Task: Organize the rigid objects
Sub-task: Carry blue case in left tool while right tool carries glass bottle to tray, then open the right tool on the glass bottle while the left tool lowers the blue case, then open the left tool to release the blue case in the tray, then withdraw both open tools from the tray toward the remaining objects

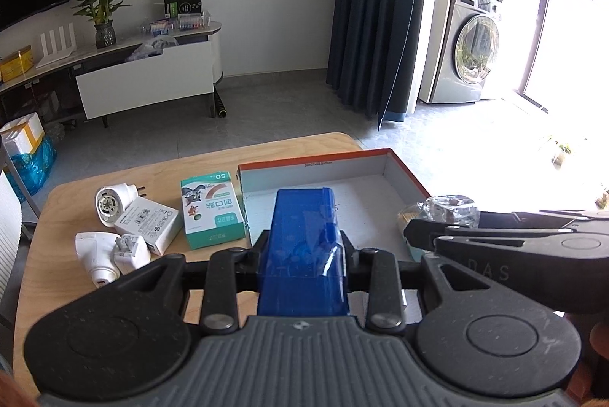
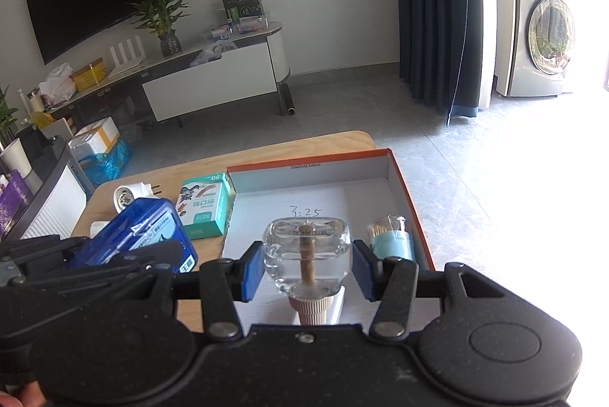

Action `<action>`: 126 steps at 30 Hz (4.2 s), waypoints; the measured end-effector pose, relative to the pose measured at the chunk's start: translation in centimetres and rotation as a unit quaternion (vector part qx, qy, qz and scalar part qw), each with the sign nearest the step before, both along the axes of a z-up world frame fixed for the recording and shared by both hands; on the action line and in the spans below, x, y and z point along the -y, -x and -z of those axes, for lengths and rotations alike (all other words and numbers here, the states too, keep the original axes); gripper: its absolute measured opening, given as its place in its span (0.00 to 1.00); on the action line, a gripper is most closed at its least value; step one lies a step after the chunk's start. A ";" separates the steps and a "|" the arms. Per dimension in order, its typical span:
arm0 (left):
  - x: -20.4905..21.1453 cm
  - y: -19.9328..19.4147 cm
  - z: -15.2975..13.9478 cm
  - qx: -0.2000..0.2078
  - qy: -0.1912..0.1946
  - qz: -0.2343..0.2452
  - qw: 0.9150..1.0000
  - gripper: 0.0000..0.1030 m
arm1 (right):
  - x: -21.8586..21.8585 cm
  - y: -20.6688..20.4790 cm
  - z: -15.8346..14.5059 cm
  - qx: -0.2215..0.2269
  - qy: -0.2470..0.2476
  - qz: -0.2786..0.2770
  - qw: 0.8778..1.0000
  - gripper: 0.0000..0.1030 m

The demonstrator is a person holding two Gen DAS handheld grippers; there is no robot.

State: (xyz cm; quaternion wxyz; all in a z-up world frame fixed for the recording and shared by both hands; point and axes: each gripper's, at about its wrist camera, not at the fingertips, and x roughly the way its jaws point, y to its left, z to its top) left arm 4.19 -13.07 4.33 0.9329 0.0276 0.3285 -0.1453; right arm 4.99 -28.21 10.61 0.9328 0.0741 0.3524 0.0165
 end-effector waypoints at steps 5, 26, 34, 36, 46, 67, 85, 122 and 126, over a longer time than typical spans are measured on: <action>0.5 -0.3 0.1 -0.001 0.000 0.003 1.000 0.33 | 0.3 -0.3 0.0 -0.001 0.002 0.001 1.000 0.58; 1.9 -1.5 0.9 -0.015 -0.001 0.011 1.000 0.33 | 1.4 -1.9 0.8 -0.012 0.004 0.016 1.000 0.58; 2.5 -2.1 1.2 -0.020 -0.004 0.015 1.000 0.33 | 1.7 -2.7 1.4 -0.020 0.003 0.014 1.000 0.58; 2.6 -2.1 1.3 -0.021 -0.004 0.015 1.000 0.33 | 1.9 -2.8 1.6 -0.022 0.003 0.015 1.000 0.58; 3.0 -2.6 1.6 -0.027 -0.004 0.016 0.999 0.33 | 2.2 -3.9 2.2 -0.032 0.005 0.015 0.999 0.58; 3.5 -3.4 2.1 -0.037 -0.004 0.017 0.999 0.33 | 2.9 -6.0 3.3 -0.055 0.007 0.012 0.998 0.58; 4.1 -4.2 2.9 -0.051 0.001 0.016 0.999 0.33 | 3.8 -6.9 3.2 -0.038 -0.011 0.017 0.999 0.65; 1.1 -4.0 1.0 -0.038 0.008 -0.011 0.999 0.68 | 1.4 -4.2 0.6 -0.007 0.002 0.019 1.000 0.66; -0.1 -3.9 0.9 -0.037 0.006 -0.019 0.999 0.68 | 0.8 -4.2 0.6 -0.009 0.003 0.012 1.000 0.66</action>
